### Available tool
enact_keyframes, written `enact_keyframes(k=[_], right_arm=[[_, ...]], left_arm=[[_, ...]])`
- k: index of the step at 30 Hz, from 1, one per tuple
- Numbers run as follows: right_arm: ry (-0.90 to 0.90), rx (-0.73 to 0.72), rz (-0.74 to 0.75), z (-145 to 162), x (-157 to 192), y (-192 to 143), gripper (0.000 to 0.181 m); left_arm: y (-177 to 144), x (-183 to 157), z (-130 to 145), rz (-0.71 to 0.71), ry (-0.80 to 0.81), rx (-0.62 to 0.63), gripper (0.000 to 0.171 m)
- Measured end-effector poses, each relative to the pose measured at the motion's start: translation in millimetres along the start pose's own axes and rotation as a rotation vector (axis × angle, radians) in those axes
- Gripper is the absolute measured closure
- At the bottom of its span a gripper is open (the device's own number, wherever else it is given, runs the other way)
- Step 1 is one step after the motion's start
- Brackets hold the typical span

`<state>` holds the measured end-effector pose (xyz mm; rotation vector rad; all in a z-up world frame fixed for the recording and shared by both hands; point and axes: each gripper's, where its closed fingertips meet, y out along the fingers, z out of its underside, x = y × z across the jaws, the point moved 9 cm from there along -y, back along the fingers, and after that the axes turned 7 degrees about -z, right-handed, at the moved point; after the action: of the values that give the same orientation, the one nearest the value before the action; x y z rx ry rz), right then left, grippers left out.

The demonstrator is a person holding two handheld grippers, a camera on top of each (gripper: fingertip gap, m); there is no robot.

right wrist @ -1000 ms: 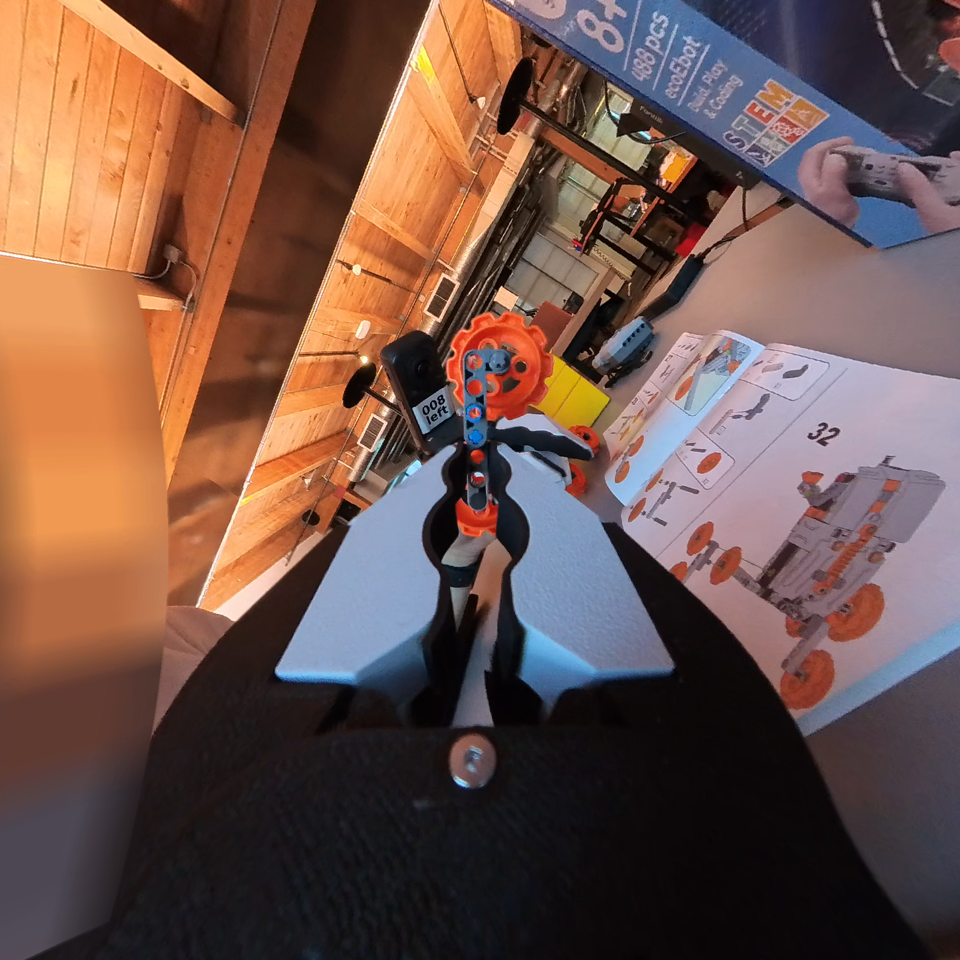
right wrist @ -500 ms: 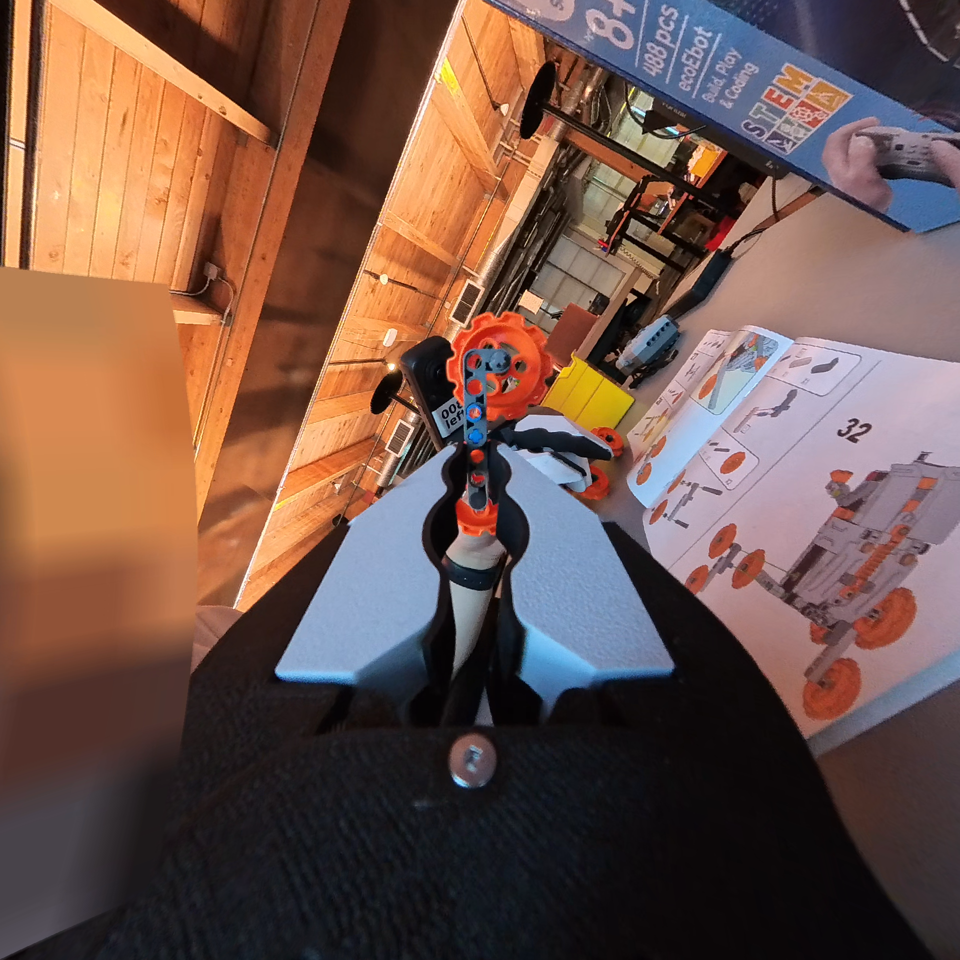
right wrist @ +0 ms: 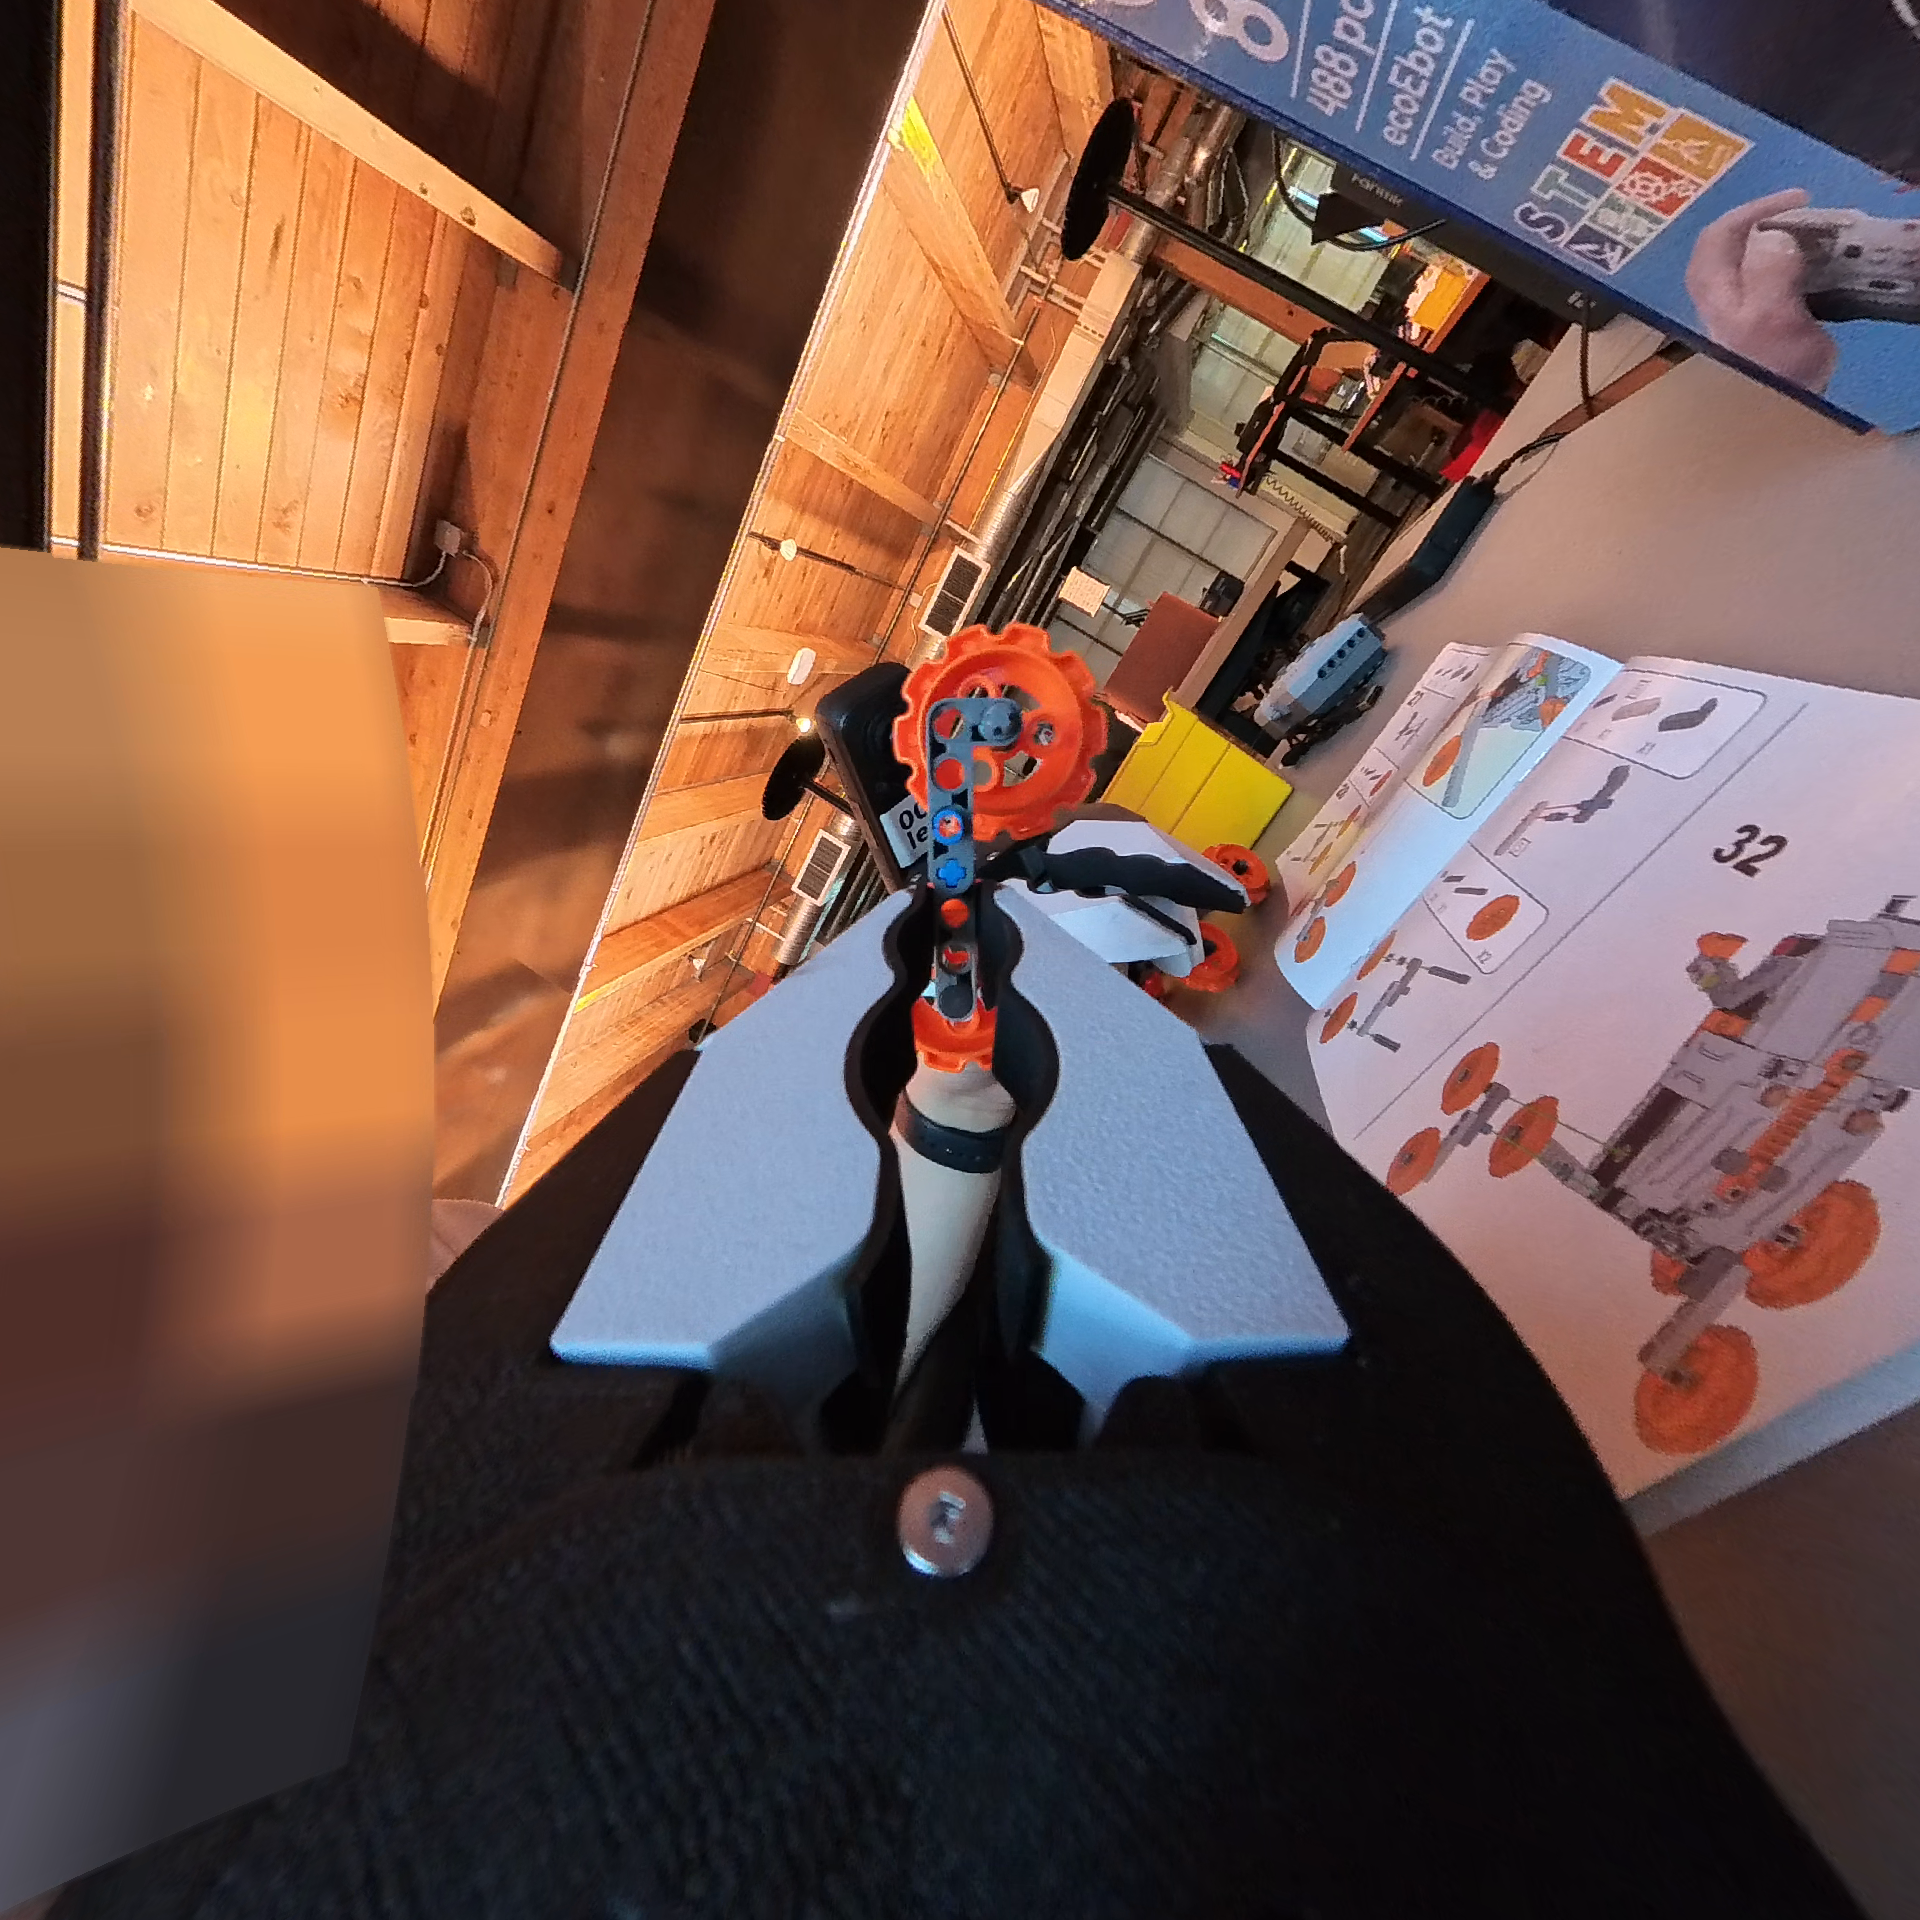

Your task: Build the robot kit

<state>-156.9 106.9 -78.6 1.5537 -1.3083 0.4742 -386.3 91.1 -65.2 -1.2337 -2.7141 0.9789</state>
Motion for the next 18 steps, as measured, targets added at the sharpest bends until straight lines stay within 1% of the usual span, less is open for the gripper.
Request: enact_keyframes(k=[13, 18], right_arm=[[0.019, 0.012, -0.011, 0.9, -0.7, -0.3, 0.176], [0.026, 0.015, -0.005, 1.0, -2.2, -2.3, 0.176]], left_arm=[[-1.0, 0.6, -0.7, -0.011, 0.002, 0.0, 0.155], [-6.4, -2.1, -4.8, -0.019, 0.02, -0.017, 0.155]])
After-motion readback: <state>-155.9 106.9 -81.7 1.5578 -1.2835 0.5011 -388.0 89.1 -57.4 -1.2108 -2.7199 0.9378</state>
